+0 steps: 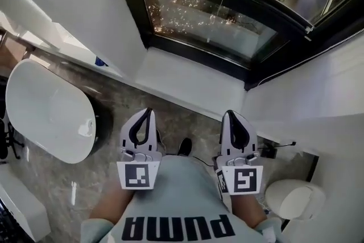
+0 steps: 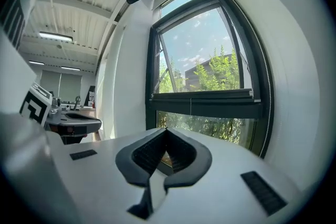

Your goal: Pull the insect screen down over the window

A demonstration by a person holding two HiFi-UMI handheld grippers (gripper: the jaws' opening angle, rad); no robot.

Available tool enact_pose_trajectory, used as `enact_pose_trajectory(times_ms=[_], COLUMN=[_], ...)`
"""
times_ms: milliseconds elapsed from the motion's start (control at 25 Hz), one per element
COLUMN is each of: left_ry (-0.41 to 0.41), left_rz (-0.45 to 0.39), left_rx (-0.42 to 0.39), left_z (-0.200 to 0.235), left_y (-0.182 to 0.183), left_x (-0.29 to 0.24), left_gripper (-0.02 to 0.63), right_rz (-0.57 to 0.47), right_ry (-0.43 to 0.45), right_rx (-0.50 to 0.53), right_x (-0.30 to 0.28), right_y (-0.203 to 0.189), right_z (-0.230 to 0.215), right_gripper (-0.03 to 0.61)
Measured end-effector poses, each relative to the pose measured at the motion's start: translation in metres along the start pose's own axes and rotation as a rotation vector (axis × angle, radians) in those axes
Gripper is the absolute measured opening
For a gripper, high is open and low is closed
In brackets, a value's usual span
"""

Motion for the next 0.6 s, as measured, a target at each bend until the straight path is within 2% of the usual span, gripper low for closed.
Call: enact_pose_trajectory(times_ms=[120,240,400,600], left_ry=[0.043,0.052,0.024,-0.035], left_rz=[-0.006,-0.011,-0.008,-0.031], left_rx=[0.003,0.008,0.029,0.011], left_z=[0.004,0.008,0.012,0.033], left_y=[-0.002,-0.008,-0.021,-0.03], left_x=[0.015,0.03,0.055,0.094], left_gripper=[0.012,0.012,0.012,0.012], right_rz=[0.006,0.012,0.038,0.064], right_ry=[0.034,0.054,0.04,0.005], right_rx=[-0.01,-0.011,-0.034,-0.042], right_x=[0.009,0.016,0.035,0.066], right_y=[0.0,-0.003,-0.01,-0.02], right_z=[0.011,0.028,0.056,0.107], right_gripper=[0.006,0.006,0.006,0.006])
Point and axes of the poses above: the fingertips, and each gripper's own axes: x backward along the fingers, z to its left, y out of its top, the point moved 5 cm from there along x, backward along the fingers, and after that the axes turned 9 degrees about -y, right-handed, at the moved point
